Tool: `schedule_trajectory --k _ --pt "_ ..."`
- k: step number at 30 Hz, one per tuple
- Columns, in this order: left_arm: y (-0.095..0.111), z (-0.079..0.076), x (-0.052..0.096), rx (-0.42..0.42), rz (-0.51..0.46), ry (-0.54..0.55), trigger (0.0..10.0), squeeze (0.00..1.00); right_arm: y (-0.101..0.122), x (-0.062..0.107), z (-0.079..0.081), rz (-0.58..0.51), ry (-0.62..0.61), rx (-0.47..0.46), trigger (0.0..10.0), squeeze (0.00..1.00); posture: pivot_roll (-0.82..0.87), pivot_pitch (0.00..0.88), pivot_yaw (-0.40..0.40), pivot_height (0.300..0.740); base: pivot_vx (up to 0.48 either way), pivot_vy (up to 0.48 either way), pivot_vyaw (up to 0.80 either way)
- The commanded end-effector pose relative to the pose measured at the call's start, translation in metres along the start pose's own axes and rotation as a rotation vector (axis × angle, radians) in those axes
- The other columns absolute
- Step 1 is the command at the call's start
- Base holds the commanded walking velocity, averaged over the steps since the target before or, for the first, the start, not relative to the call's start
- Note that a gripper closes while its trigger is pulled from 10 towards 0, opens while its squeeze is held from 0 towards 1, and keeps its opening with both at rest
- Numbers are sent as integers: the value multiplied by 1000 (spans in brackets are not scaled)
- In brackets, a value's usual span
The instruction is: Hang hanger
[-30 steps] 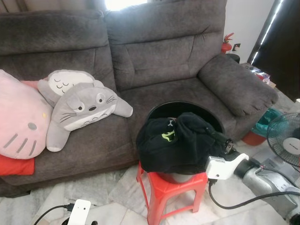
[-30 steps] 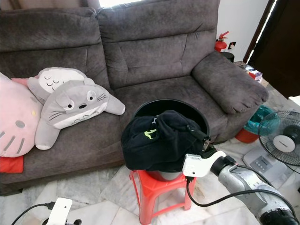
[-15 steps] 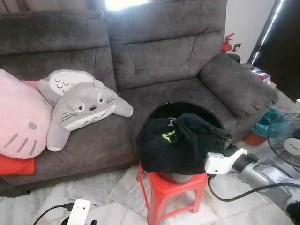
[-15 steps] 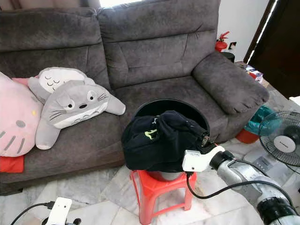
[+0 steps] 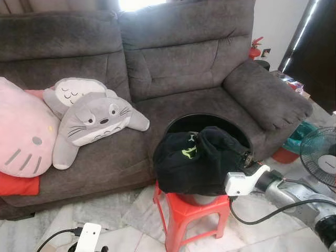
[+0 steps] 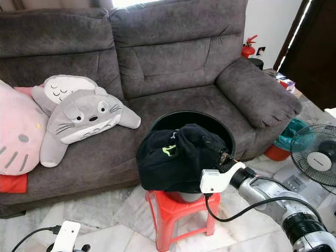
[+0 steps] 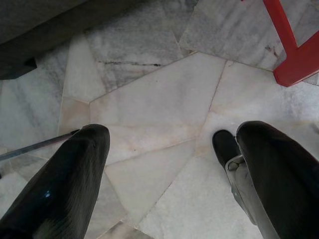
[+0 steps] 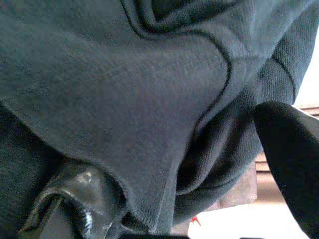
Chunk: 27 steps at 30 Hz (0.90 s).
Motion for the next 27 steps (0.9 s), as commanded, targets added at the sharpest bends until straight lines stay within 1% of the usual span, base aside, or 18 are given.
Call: schedule_trajectory --k 1,7,11,16,27 --pt "-3 -1 1 -6 1 5 10000 0 1 -1 1 -14 6 6 0 0 -154 0 23 740 0 0 0" --pt "-2 -1 1 -7 1 6 10000 0 0 5 9 11 0 -40 0 0 -155 0 22 740 0 0 0" --pt "-2 -1 1 -8 1 7 10000 0 -1 7 13 22 11 -34 0 0 -155 0 22 740 0 0 0" --pt "-2 -1 1 -8 1 10 10000 0 -6 6 10 60 -19 -49 0 0 -152 0 23 740 0 0 0" --pt "-3 -1 1 -9 2 21 10000 0 -3 0 8 49 -38 -58 0 0 -149 0 21 740 0 0 0"
Point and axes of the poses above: a point about 5 cm out from each wrist's last joint towards the gripper, its own x axis pointing back from the gripper into the wrist, its own y axis along the axis of the wrist's last joint, z = x × y, the point moved 1 cm from there along -x, pointing out of the wrist towards the gripper, and after that the axes turned 5 degrees about -x, right-handed, at the moved point
